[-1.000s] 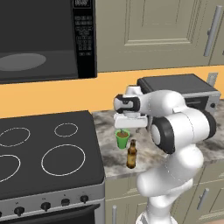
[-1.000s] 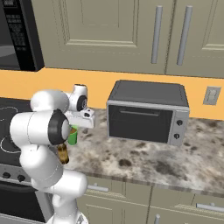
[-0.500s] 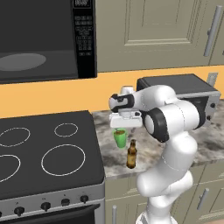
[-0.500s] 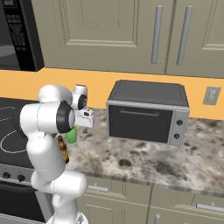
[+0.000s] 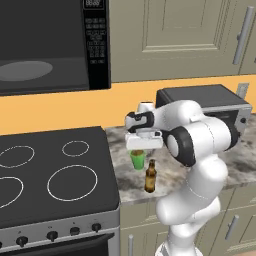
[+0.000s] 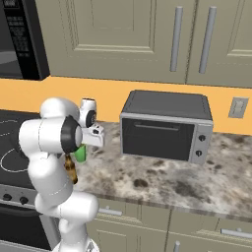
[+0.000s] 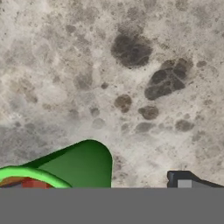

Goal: Place the microwavable item in the microwave. Then, close the microwave door and press the start button.

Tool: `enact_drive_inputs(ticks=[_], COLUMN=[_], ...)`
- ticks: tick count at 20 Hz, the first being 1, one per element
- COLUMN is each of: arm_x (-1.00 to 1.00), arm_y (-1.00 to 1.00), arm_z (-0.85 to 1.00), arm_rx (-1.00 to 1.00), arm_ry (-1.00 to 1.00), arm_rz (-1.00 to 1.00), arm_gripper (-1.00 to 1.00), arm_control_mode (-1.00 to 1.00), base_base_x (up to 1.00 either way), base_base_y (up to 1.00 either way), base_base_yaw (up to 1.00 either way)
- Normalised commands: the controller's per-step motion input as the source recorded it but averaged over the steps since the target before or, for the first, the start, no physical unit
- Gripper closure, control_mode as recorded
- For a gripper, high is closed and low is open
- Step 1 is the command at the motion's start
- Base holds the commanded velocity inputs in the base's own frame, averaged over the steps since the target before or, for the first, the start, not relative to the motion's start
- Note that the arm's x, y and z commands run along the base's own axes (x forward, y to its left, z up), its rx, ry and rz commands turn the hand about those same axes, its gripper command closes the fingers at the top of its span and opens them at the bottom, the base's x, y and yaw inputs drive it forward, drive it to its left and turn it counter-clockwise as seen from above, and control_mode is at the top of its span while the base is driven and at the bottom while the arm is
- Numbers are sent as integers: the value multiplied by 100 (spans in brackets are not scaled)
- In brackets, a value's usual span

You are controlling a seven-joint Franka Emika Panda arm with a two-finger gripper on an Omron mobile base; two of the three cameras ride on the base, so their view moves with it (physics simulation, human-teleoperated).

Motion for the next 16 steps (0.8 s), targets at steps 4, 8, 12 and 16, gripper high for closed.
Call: enact_drive_inputs(ticks=[4,8,12,16], arm_x=[-27,-4,-11,-31], arm_y=[0,0,0,0], arm_z=[-26,0,13,53], arm_rx=[0,0,0,0], arm_ry=[-5,-10,-17,-14], arm_rz=[0,0,0,-6], arm_gripper=[100,100,100,100], arm_control_mode=[-100,-100,-100,-100], base_base_x=[0,0,0,0], base_base_y=[0,0,0,0], base_base_yaw=[0,0,0,0])
